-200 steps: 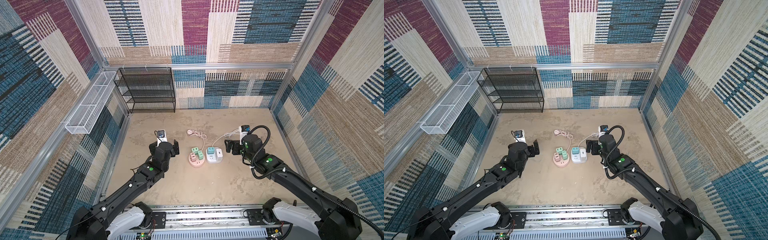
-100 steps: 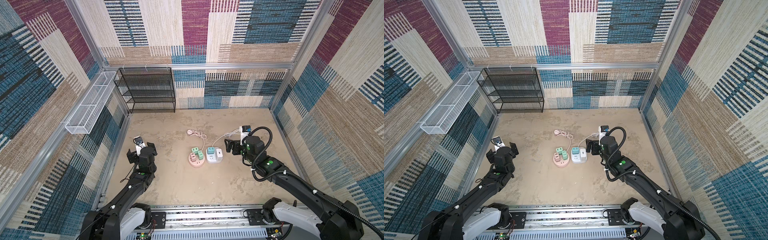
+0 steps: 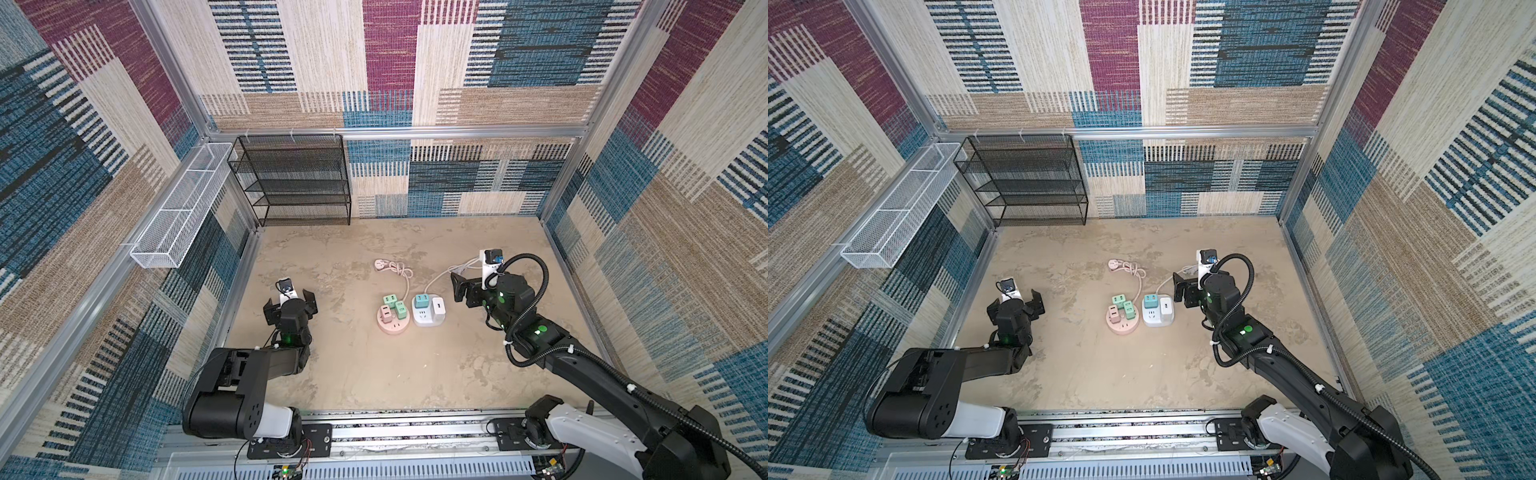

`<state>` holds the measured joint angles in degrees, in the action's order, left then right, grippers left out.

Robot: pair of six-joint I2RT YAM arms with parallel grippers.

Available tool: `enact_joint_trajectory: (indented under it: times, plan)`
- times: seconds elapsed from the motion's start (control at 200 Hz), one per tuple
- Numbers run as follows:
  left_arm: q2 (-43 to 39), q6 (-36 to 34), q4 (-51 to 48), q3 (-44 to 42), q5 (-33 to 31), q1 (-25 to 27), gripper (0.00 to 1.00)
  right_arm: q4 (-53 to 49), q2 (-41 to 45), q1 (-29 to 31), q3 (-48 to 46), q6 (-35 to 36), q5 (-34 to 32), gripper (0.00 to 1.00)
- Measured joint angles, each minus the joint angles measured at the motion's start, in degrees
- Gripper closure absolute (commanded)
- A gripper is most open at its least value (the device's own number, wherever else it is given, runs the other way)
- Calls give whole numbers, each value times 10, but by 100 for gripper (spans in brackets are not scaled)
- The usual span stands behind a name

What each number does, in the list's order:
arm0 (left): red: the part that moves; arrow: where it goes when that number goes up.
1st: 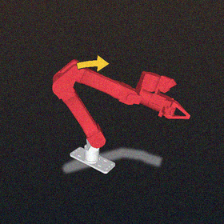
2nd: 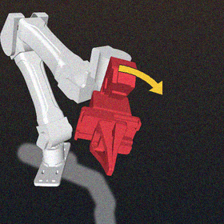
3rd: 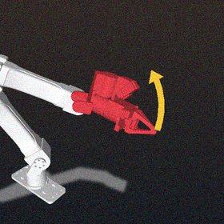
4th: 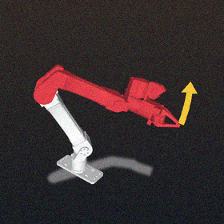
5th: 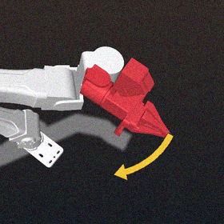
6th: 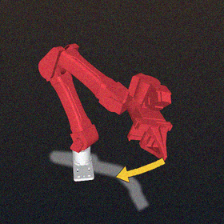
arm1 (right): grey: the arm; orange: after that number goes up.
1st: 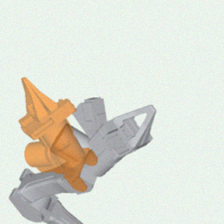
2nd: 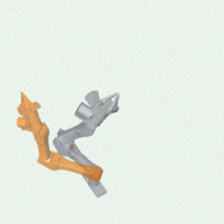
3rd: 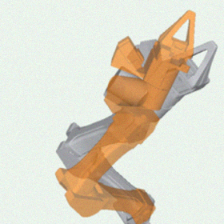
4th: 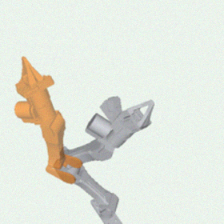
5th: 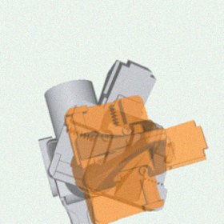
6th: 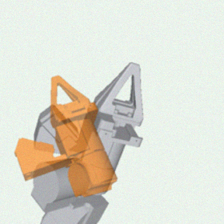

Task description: Insert the plug

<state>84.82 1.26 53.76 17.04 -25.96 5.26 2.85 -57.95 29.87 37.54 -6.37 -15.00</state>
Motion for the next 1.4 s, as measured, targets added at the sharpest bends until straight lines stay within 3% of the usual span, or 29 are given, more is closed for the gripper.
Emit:
enact_joint_trajectory:
  times: [0.07,0.21,0.411,0.631,0.821,0.967,1.397]
  plan:
    - [31,-14,10,4,42,0,1,26,-15,-1,4,41,-35,0]
    - [31,-18,18,28,67,-2,2,108,-43,-34,2,117,-108,0]
    - [33,-19,8,29,73,-3,1,235,-126,-142,-70,95,-127,0]
    - [34,-19,8,29,82,-3,1,472,-270,-205,-201,110,-88,0]
    - [34,-19,8,30,82,-3,2,638,-294,-290,-260,80,13,0]
    - [34,-19,8,30,83,-3,2,673,-301,-297,-263,68,71,0]
    - [34,-19,8,30,83,-3,2,692,-300,-298,-258,67,115,0]
